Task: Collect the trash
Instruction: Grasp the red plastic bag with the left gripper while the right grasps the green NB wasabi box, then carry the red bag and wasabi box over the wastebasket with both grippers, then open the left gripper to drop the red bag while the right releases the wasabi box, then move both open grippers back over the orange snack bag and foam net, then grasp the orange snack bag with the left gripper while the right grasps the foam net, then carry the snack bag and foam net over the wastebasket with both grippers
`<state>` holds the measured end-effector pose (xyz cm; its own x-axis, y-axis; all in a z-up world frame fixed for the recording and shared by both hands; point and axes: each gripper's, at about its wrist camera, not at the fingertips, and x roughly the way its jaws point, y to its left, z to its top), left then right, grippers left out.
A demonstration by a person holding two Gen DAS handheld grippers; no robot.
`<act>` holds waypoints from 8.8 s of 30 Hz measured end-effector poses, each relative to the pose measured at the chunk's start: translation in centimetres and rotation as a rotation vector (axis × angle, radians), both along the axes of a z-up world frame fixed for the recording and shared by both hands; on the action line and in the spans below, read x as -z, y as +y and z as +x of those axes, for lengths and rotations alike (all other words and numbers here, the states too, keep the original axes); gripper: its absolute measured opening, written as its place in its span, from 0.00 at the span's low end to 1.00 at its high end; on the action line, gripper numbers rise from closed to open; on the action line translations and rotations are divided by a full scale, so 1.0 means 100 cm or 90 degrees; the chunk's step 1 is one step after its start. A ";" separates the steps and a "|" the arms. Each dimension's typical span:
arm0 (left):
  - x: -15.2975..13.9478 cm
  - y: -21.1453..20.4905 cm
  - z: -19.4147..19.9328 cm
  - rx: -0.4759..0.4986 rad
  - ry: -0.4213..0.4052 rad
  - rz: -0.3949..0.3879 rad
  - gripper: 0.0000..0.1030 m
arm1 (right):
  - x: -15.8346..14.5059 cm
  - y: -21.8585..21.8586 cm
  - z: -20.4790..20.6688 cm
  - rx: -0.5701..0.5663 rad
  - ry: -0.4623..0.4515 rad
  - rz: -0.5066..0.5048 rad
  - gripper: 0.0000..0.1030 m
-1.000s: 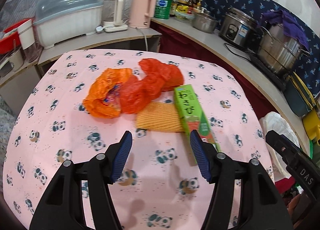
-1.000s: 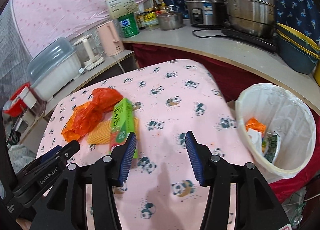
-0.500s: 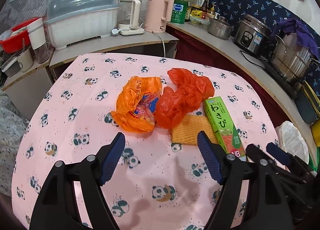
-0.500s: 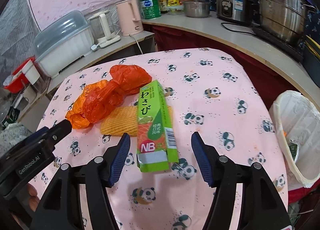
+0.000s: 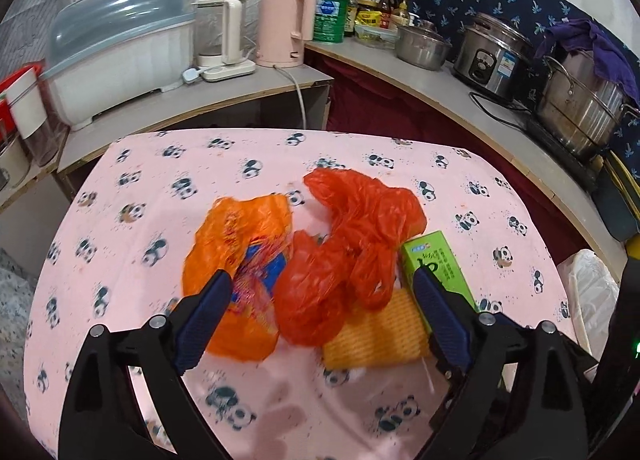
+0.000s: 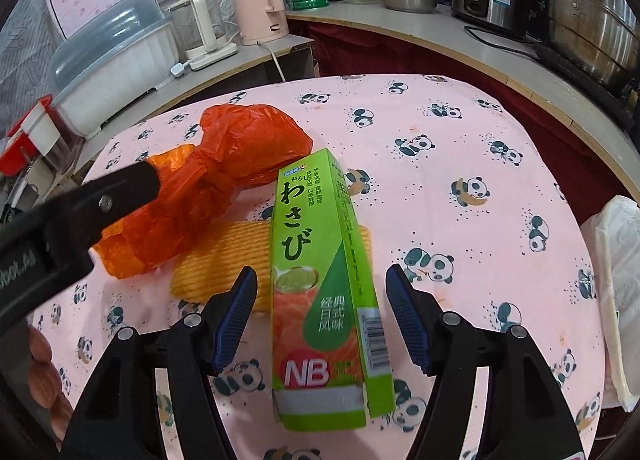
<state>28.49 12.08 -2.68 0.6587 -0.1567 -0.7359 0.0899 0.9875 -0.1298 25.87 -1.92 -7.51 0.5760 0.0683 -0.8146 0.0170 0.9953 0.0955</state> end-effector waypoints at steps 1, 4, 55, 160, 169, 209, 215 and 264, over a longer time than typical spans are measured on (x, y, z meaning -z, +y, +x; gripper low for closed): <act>0.002 -0.004 0.007 0.006 0.002 0.004 0.85 | 0.002 -0.001 0.002 0.001 0.002 0.000 0.62; 0.013 -0.014 0.026 0.022 0.016 0.019 0.85 | 0.009 -0.004 0.007 0.003 0.008 0.007 0.62; -0.027 -0.161 -0.088 0.174 0.008 0.013 0.43 | -0.071 -0.164 -0.126 0.161 -0.136 0.085 0.49; -0.008 -0.078 -0.075 0.045 0.013 -0.002 0.66 | -0.061 -0.106 -0.091 0.087 -0.107 0.042 0.50; 0.006 -0.017 -0.069 -0.020 0.029 -0.004 0.66 | -0.044 -0.064 -0.073 0.045 -0.075 0.054 0.50; 0.061 0.043 0.012 -0.057 0.092 -0.012 0.15 | 0.019 -0.017 -0.001 0.017 -0.011 0.012 0.37; 0.053 0.021 -0.005 -0.038 0.079 0.007 0.12 | 0.014 -0.025 -0.009 0.030 -0.014 0.012 0.19; -0.034 -0.214 -0.111 0.221 -0.018 0.035 0.10 | -0.082 -0.267 -0.155 0.298 -0.168 0.048 0.07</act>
<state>17.39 -9.35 0.69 0.5933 -0.3354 -0.7317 0.4248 0.9026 -0.0693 10.34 -28.62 0.67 0.7431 -0.1923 -0.6409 0.4225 0.8776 0.2266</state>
